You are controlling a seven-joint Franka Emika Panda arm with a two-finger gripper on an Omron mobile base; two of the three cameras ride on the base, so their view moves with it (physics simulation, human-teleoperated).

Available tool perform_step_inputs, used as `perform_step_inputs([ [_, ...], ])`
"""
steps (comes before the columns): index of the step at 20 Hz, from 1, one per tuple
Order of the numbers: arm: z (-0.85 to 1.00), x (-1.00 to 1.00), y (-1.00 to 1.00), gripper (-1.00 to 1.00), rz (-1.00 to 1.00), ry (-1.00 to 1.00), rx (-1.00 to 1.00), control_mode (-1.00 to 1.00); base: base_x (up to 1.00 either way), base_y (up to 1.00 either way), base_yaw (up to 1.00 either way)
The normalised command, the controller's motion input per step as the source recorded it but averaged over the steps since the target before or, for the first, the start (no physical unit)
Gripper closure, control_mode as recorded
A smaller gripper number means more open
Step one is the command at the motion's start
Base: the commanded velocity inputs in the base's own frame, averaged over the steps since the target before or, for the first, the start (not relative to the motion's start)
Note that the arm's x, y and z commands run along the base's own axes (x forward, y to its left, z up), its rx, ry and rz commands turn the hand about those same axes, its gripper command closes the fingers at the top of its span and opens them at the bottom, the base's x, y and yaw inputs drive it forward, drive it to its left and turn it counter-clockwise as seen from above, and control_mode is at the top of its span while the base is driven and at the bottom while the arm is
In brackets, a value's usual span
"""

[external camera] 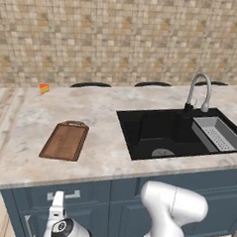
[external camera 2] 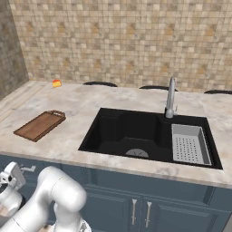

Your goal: Open the drawer on the left and place the cutting tools on the cutting board.

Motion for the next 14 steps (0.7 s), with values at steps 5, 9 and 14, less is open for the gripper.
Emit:
perform_step_inputs([
  [5, 0.0, -0.68, -0.03, 1.0, 0.0, 0.0, 0.0, -1.0, 0.0, 0.0, 0.0],
  [9, 0.0, -0.91, -0.13, 1.0, 0.02, -0.03, 0.0, -1.0, 0.0, 0.0, 0.0],
  [14, 0.0, -0.99, -0.18, 1.0, 0.02, -0.02, 0.0, -1.0, 0.0, 0.0, 0.0],
])
